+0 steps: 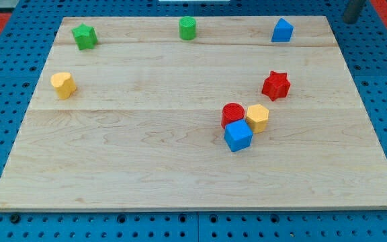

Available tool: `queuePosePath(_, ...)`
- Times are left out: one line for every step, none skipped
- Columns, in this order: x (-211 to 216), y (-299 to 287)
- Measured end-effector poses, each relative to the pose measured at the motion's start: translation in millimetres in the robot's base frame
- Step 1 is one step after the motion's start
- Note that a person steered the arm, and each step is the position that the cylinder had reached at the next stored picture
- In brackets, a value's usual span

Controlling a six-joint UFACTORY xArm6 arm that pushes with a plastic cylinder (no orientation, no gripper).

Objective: Place arm right to the blue triangle at top right

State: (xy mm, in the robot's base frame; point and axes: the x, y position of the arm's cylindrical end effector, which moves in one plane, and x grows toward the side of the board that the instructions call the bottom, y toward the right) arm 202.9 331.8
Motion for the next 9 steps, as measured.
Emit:
queuePosePath(0.0, 0.2)
queuePosePath(0.0, 3.0)
queuePosePath(0.0, 3.0)
queuePosePath(1.4, -42.9)
queuePosePath(2.1, -88.1)
queuePosePath(2.9, -88.6)
queuePosePath(6.7, -75.3)
queuePosePath(39.1, -61.5)
queuePosePath(51.7, -82.6)
